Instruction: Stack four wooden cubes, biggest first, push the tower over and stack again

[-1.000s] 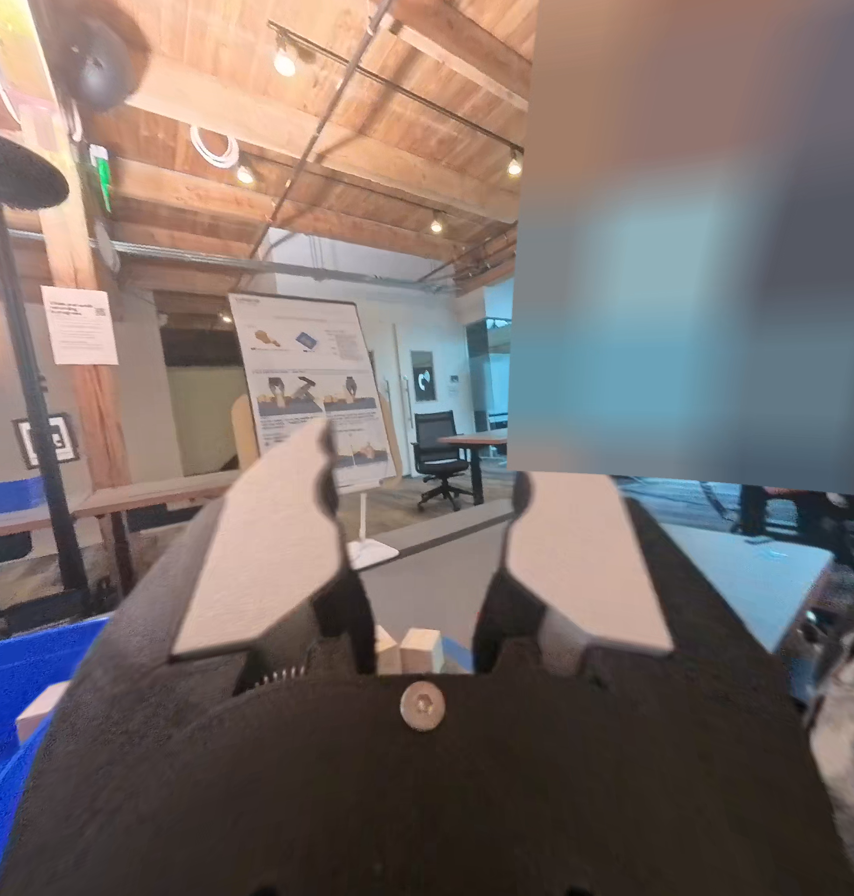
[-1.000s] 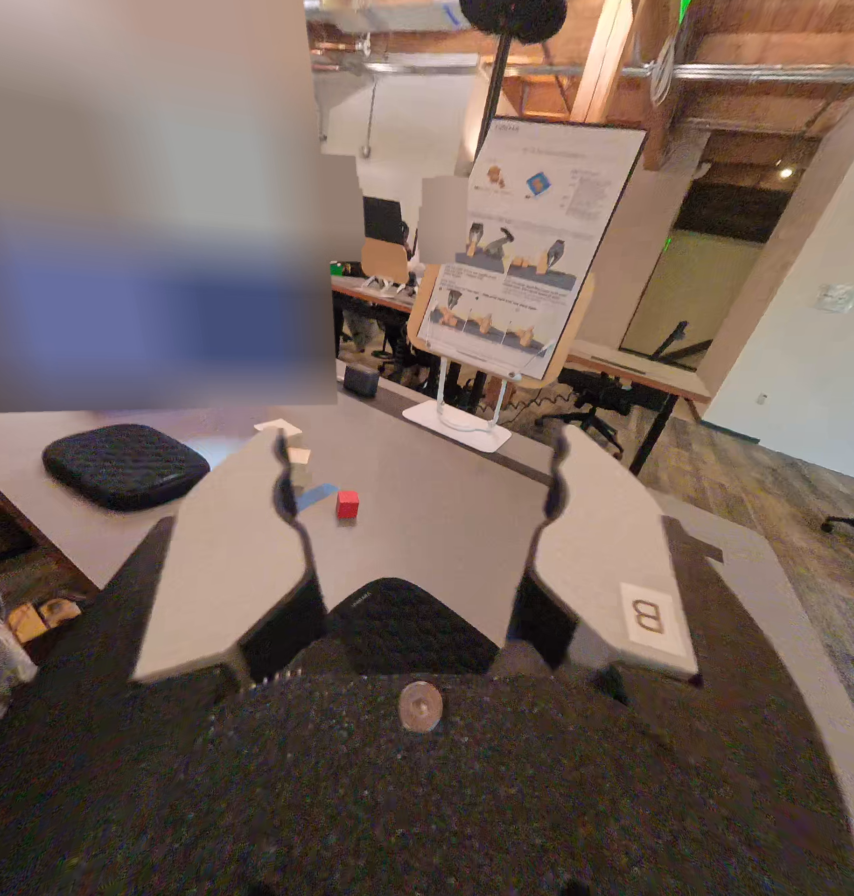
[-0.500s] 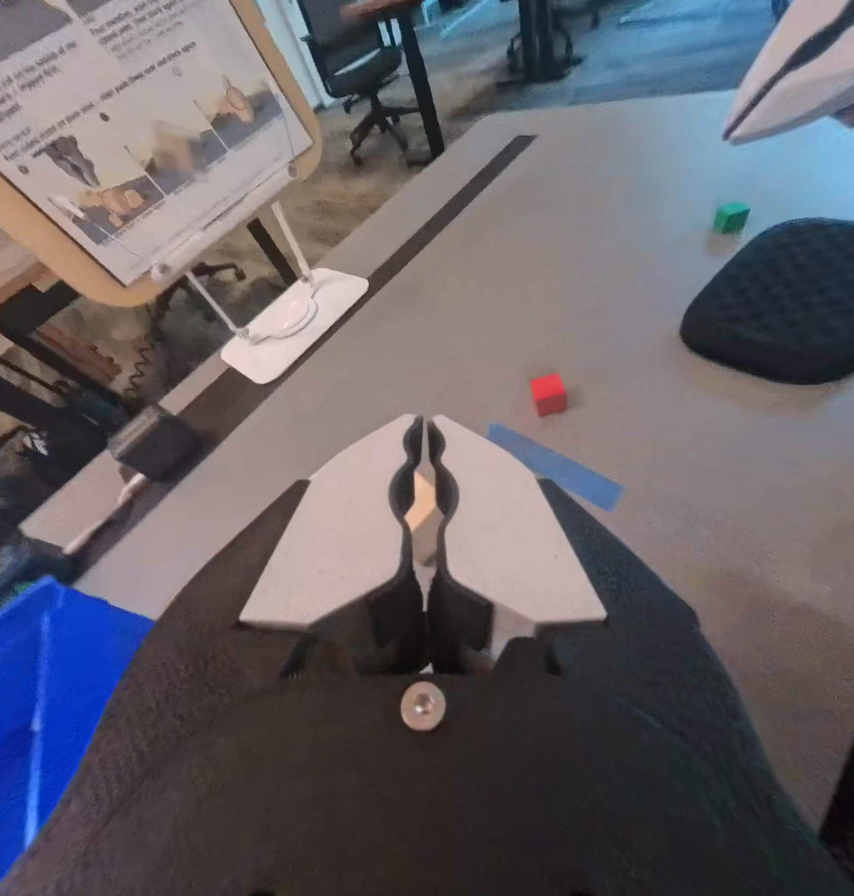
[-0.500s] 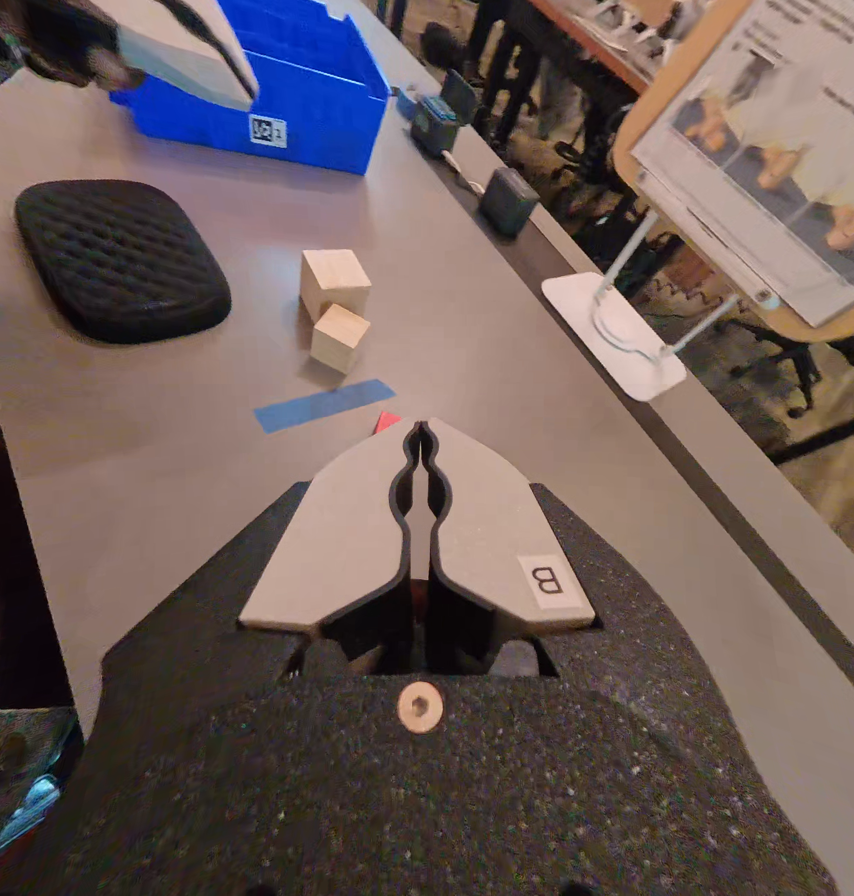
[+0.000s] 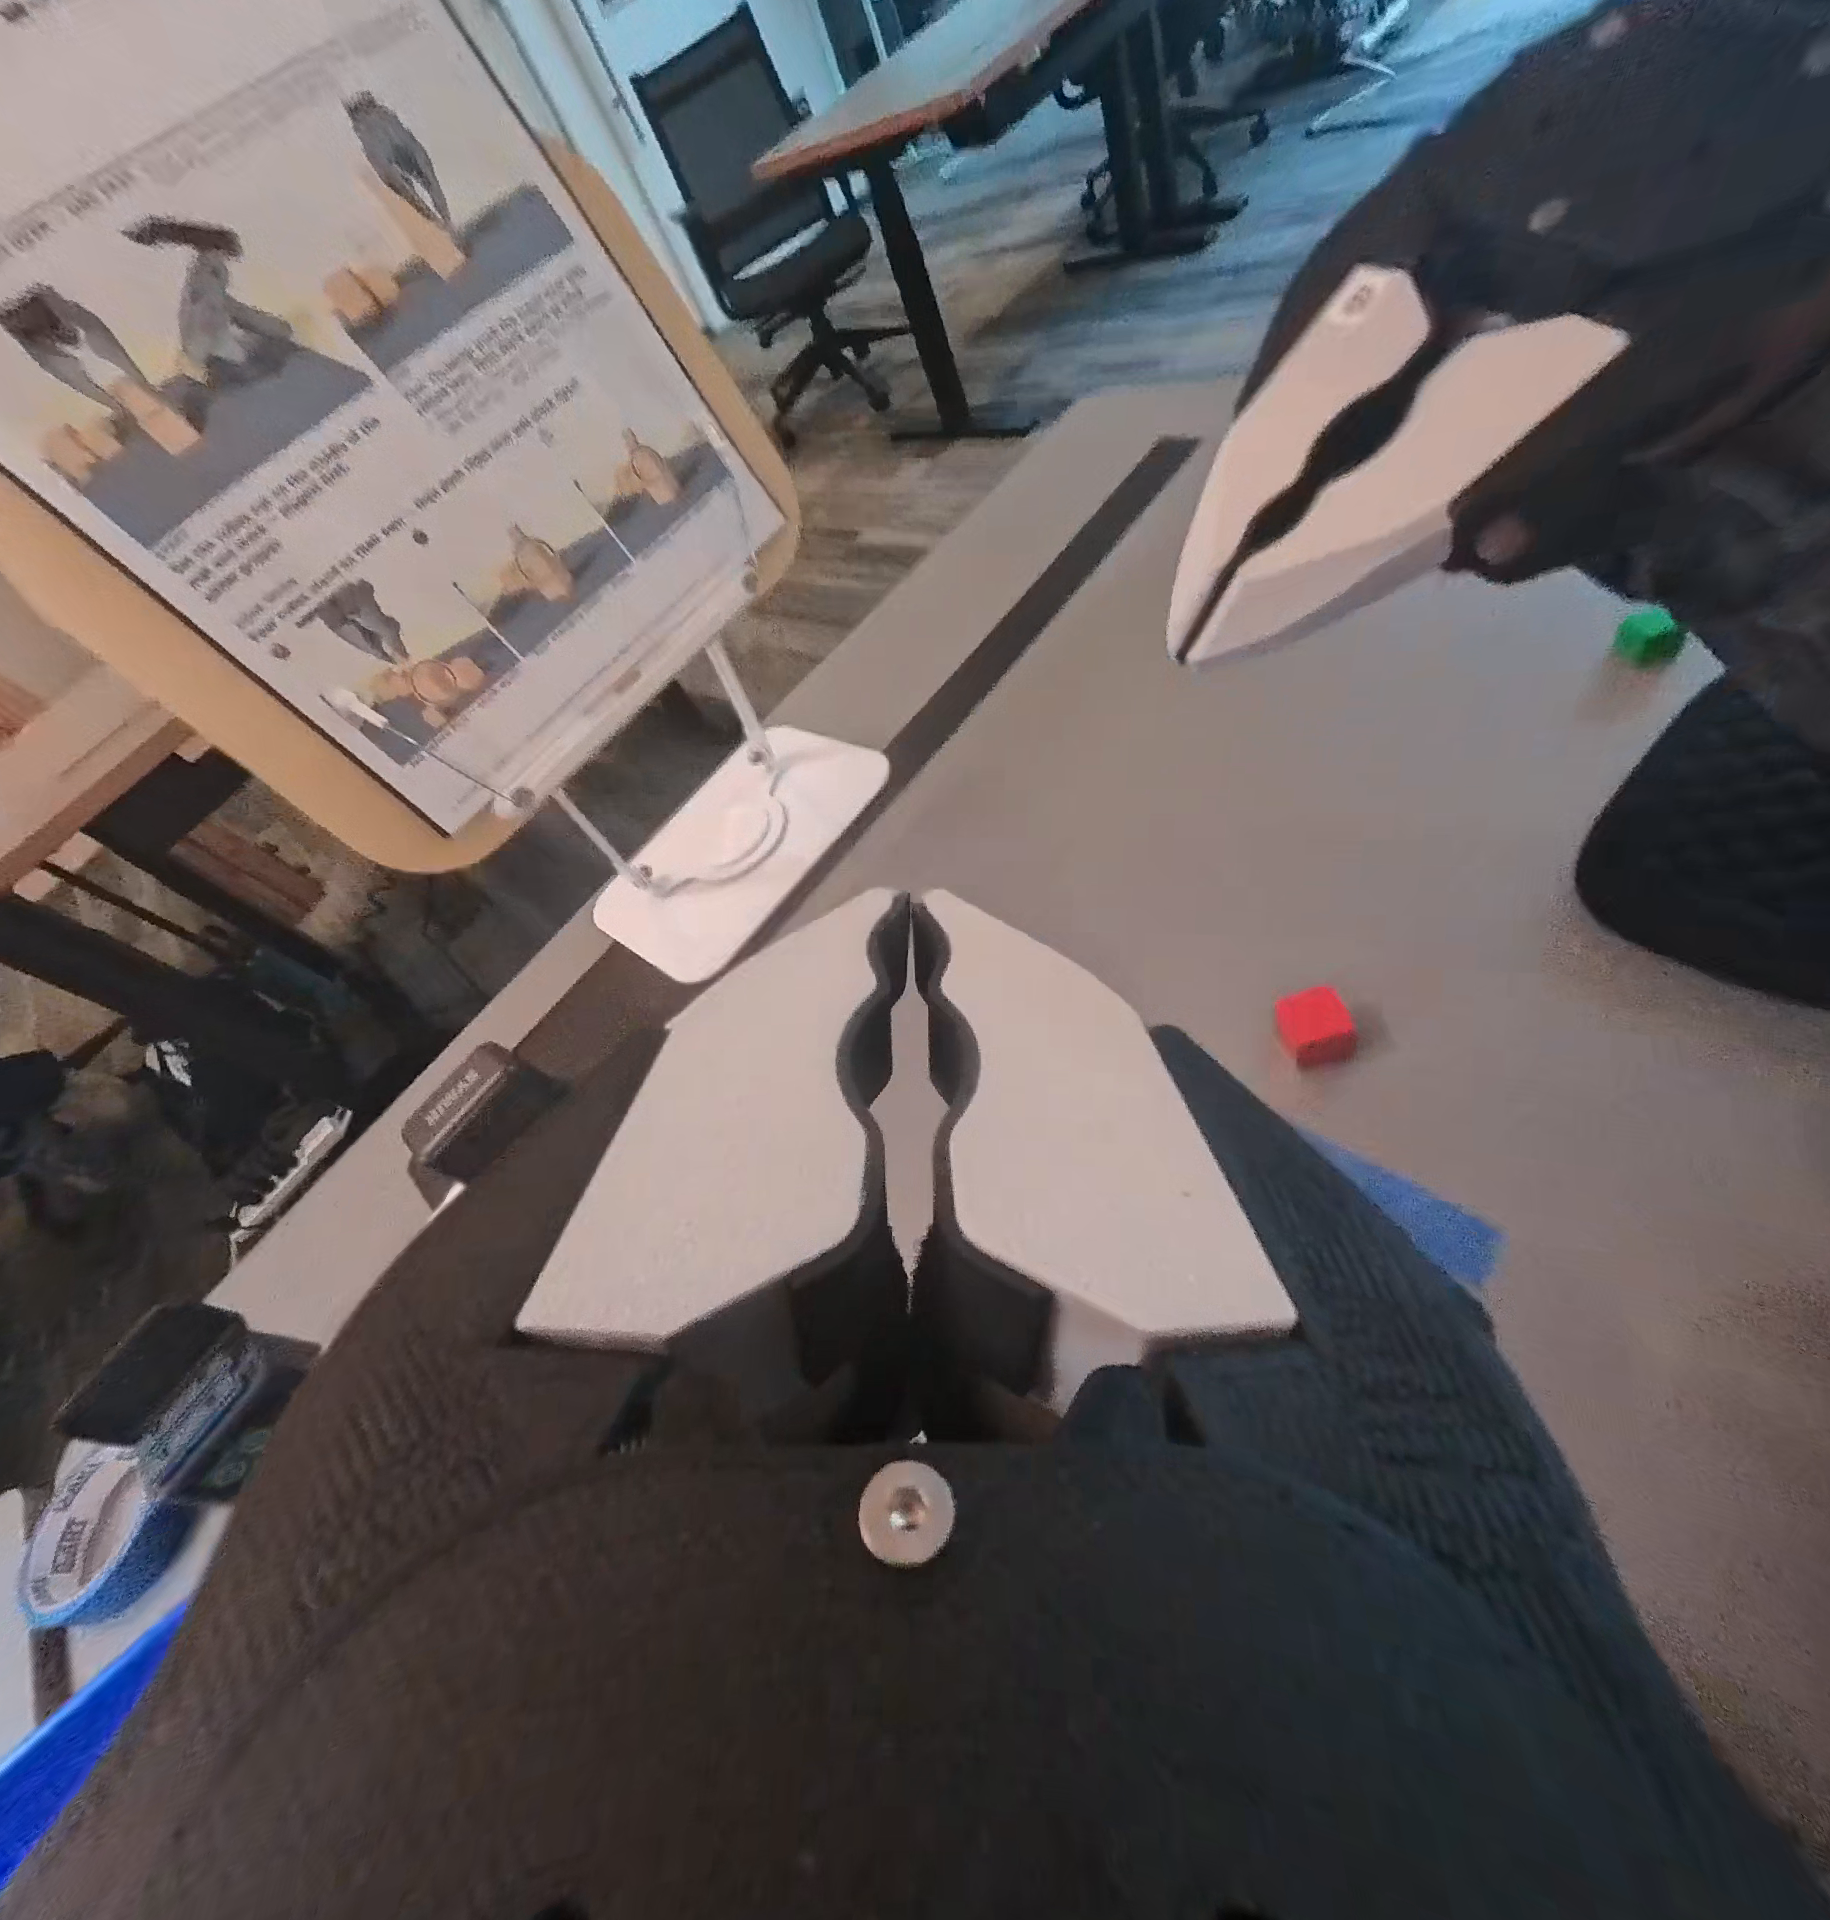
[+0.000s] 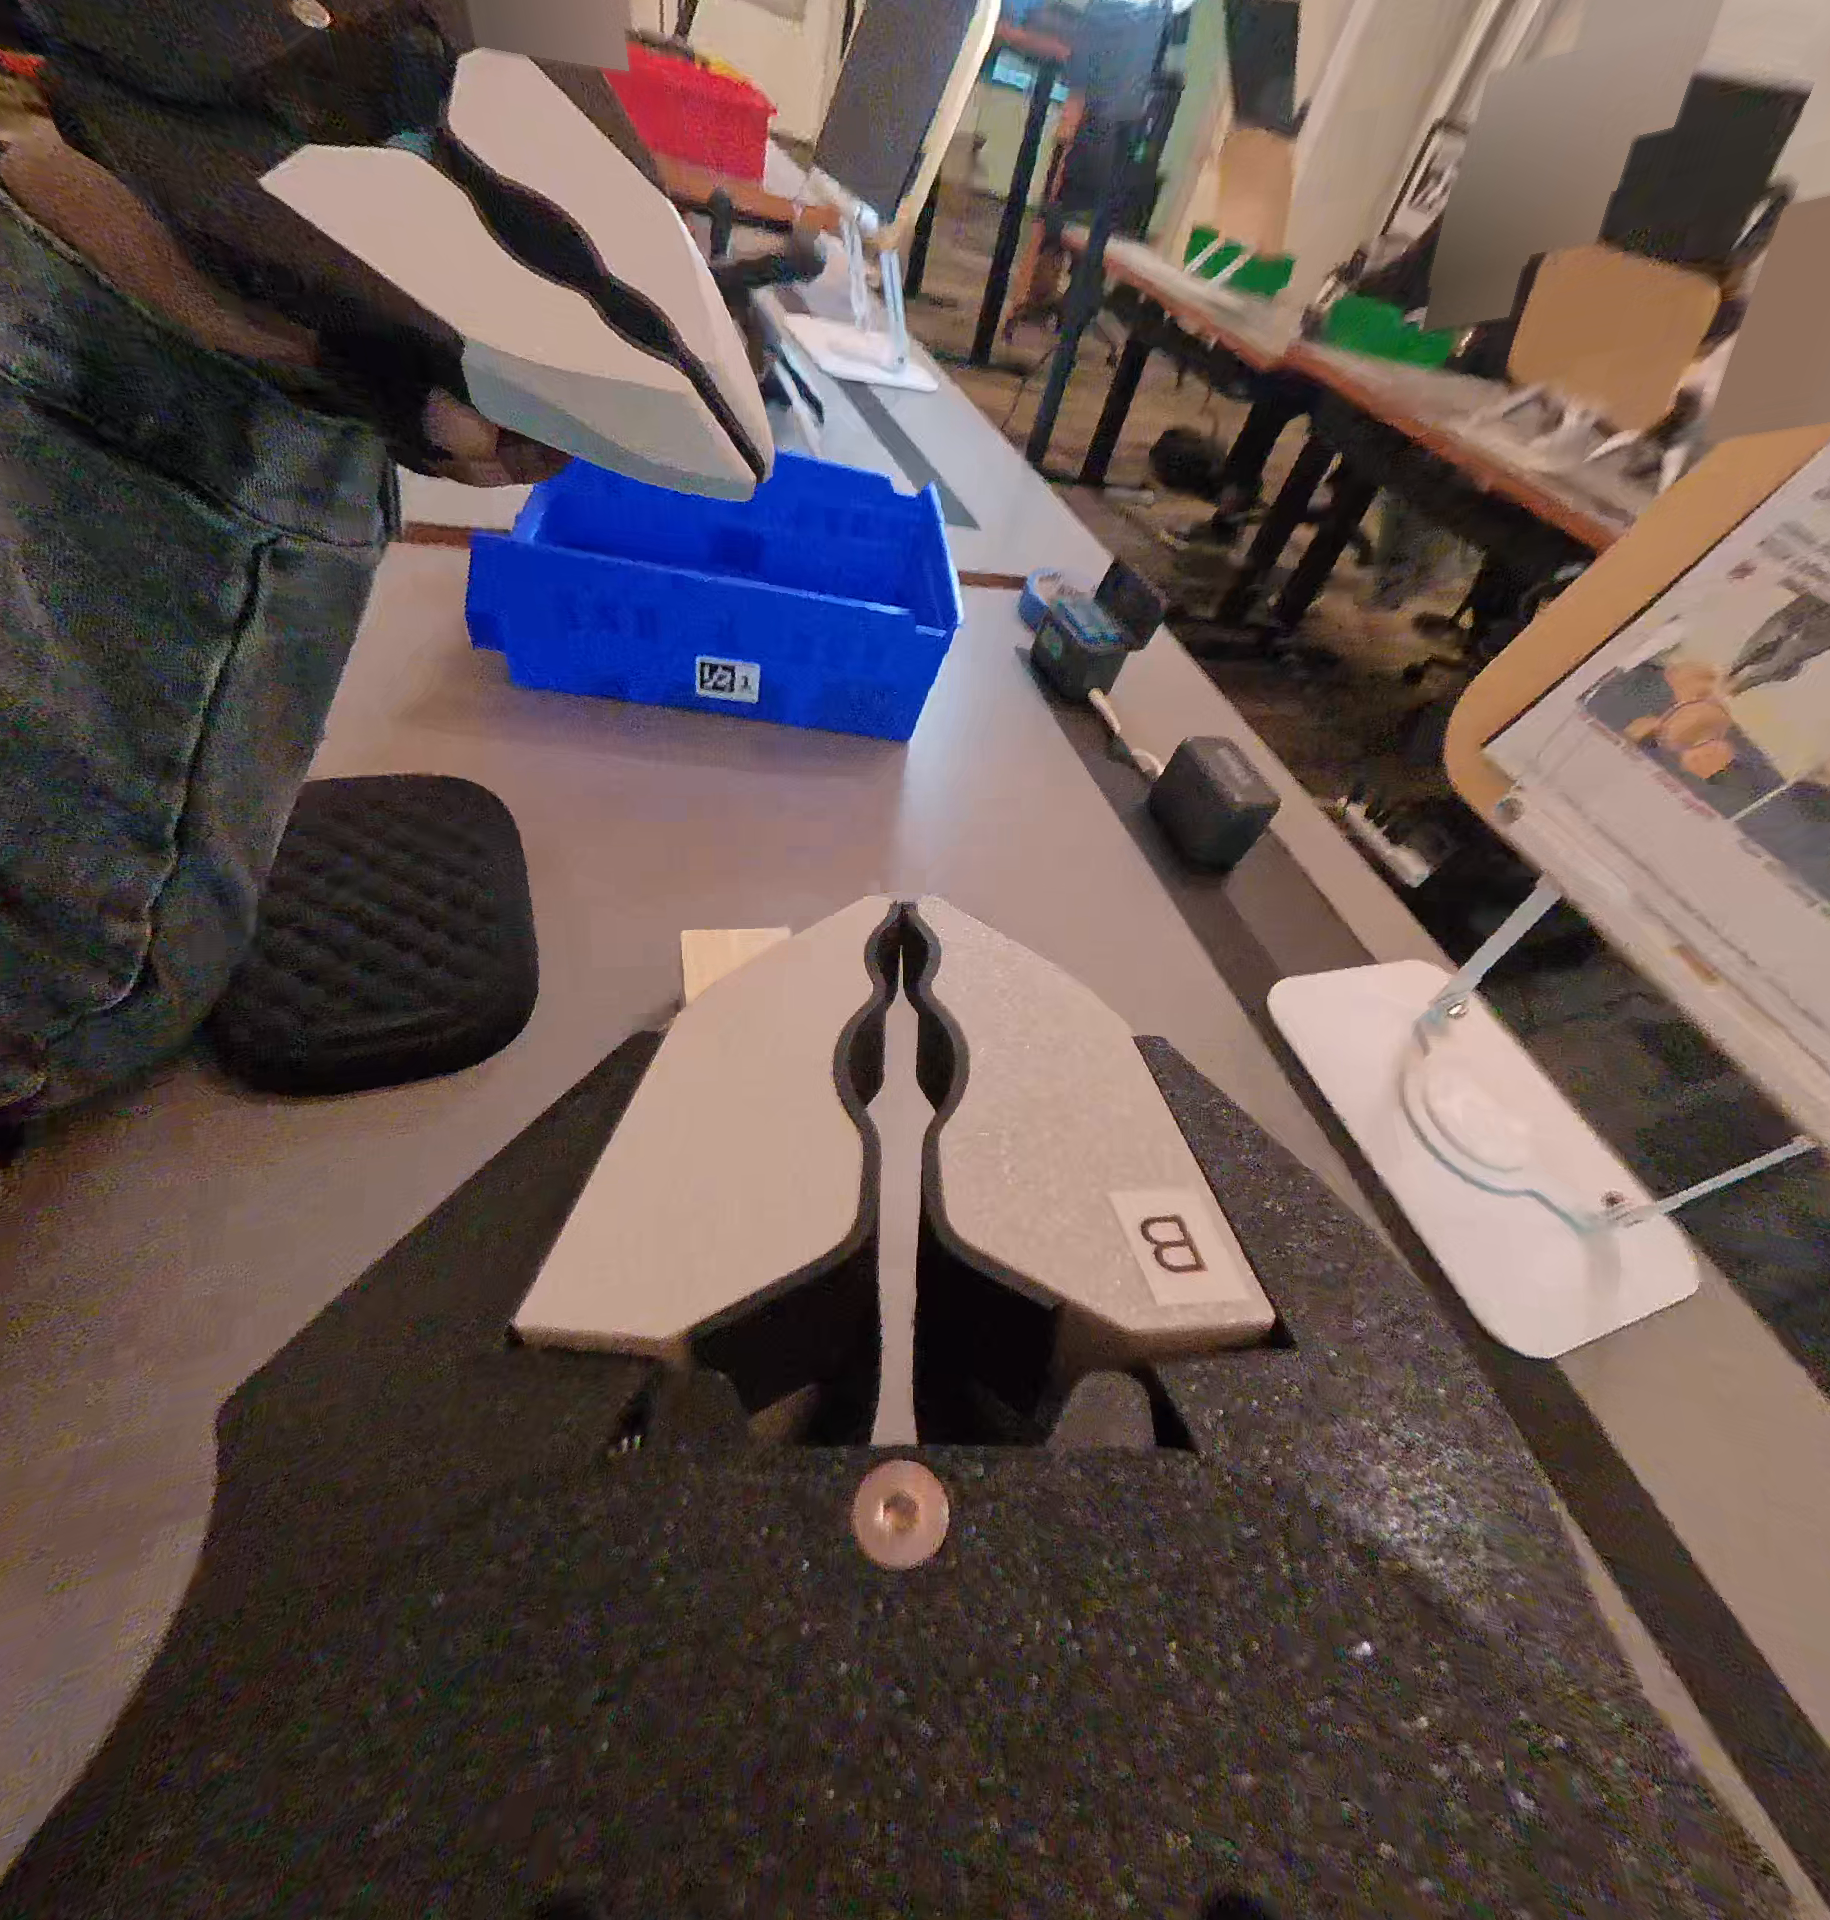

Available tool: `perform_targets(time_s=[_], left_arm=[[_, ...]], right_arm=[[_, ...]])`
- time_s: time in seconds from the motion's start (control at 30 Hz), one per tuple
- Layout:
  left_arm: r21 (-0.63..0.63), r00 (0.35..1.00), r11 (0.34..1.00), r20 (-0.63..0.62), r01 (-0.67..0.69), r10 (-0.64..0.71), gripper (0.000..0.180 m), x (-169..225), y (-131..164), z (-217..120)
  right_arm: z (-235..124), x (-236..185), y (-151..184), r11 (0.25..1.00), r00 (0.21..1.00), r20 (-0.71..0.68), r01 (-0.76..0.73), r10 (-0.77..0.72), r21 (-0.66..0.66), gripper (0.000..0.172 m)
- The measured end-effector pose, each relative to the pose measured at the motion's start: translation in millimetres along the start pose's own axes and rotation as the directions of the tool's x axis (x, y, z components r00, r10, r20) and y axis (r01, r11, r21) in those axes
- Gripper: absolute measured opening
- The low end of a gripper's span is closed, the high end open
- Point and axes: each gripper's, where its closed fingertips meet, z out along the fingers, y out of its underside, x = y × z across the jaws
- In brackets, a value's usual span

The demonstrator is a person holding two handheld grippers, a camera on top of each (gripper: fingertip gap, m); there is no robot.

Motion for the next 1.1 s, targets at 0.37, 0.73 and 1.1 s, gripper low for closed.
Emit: perform_targets(time_s=[0.37, 0.73, 1.1], left_arm=[[-0.081, 0.954, 0.977, 0.245, 0.196, -0.171, 0.128, -54, 29, -6], [0.030, 0.941, 0.982, 0.283, 0.187, -0.188, 0.110, -59, 21, -43], [0.028, 0.964, 0.992, 0.231, 0.126, -0.130, 0.095, -47, 14, -40]], right_arm=[[94, -54, 111, 0.766, 0.947, 0.138, -0.144, 0.291, -0.626, 0.126], [158, -72, 133, 0.786, 0.983, 0.172, 0.053, 0.068, -0.615, 0.091], [168, -75, 110, 0.855, 0.986, 0.169, 0.096, -0.010, -0.510, 0.060]])
